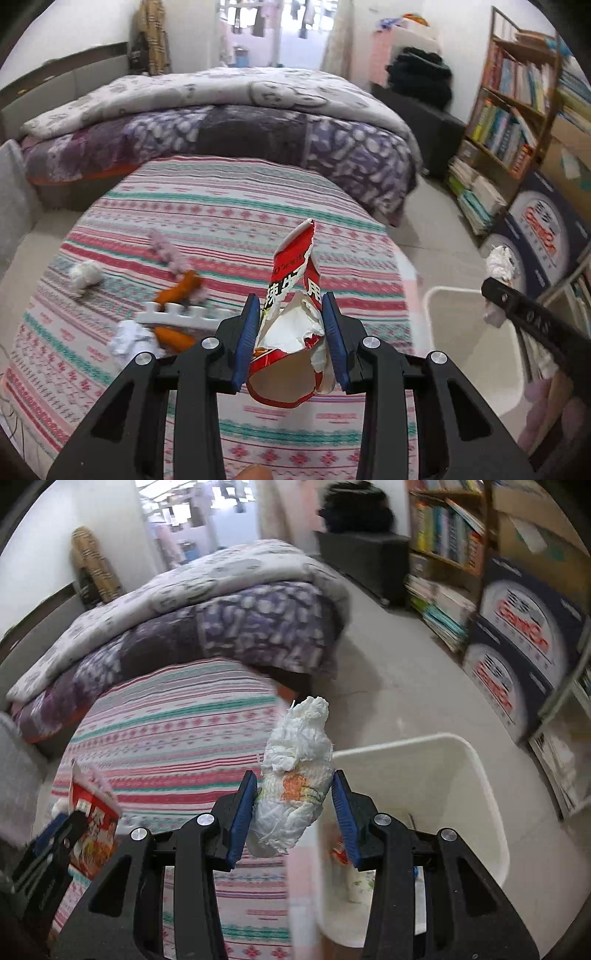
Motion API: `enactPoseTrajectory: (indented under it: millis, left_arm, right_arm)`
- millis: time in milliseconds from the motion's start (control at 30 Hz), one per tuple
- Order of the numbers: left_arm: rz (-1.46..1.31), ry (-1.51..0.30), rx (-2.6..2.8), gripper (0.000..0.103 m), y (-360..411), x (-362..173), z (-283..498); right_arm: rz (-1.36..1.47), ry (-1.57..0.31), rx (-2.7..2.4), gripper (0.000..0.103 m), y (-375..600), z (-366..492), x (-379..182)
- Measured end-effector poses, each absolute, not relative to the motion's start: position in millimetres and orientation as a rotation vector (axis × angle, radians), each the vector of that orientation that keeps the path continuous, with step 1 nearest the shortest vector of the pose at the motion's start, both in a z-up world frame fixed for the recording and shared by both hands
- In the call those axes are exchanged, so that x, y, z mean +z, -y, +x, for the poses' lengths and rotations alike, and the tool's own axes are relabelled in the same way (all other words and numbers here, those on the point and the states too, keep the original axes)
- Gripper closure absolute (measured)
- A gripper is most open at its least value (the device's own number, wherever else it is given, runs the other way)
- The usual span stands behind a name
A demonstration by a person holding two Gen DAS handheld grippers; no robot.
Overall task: Collect trash
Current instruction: 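Carry the tissue over the bin and open the right tool, then move the left tool over the bin and release the red chip bag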
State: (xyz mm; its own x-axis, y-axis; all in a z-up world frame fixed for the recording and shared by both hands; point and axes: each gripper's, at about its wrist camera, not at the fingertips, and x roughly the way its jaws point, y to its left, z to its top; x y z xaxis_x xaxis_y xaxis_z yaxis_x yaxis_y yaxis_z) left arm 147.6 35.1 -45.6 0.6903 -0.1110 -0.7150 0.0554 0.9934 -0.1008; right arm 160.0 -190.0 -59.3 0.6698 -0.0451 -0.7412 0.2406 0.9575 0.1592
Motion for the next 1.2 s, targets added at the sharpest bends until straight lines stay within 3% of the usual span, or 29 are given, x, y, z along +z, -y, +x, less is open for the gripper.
enactPoseTrajectory:
  millis: [67, 167, 200, 233, 500, 867, 1000, 1067, 1200]
  left_arm:
    - [-0.066, -0.818, -0.146, 0.068, -22.5, -48.5, 147.8]
    - [-0.064, -0.840, -0.213, 0.068, -4.7, -53.1, 147.5]
    - [-0.061, -0.844, -0.226, 0.068, -0.4, -54.4, 147.6]
    - [-0.056, -0.850, -0.241, 0.068, 6.2, -55.7, 147.6]
    - [-0.036, -0.884, -0.359, 0.068, 55.3, -63.5, 143.0]
    - [-0.066, -0.971, -0.551, 0.067, 115.0, -81.2, 137.5]
    - [-0.095, -0.994, -0.615, 0.058, 127.0, -87.4, 136.2]
    - [-0.107, -1.006, -0.633, 0.047, 130.6, -89.8, 136.9]
    - [-0.117, -1.016, -0.653, 0.041, 129.6, -88.5, 136.9]
  right_arm:
    - [0.276, -0.831, -0.199, 0.060, 204.0, 159.3, -60.3]
    - [0.285, -0.807, -0.262, 0.039, 222.6, 156.0, -55.6]
    - [0.297, -0.786, -0.291, 0.027, 231.6, 151.7, -52.2]
    - [0.309, -0.774, -0.308, 0.023, 237.5, 149.5, -49.9]
    - [0.391, -0.755, -0.384, 0.014, 285.4, 138.3, -41.8]
    - [0.479, -0.758, -0.422, 0.012, 323.5, 130.2, -41.8]
    - [0.490, -0.753, -0.431, 0.012, 329.3, 129.7, -40.7]
    - [0.495, -0.754, -0.431, 0.012, 330.5, 130.0, -41.0]
    - [0.498, -0.757, -0.423, 0.011, 327.1, 131.4, -41.2]
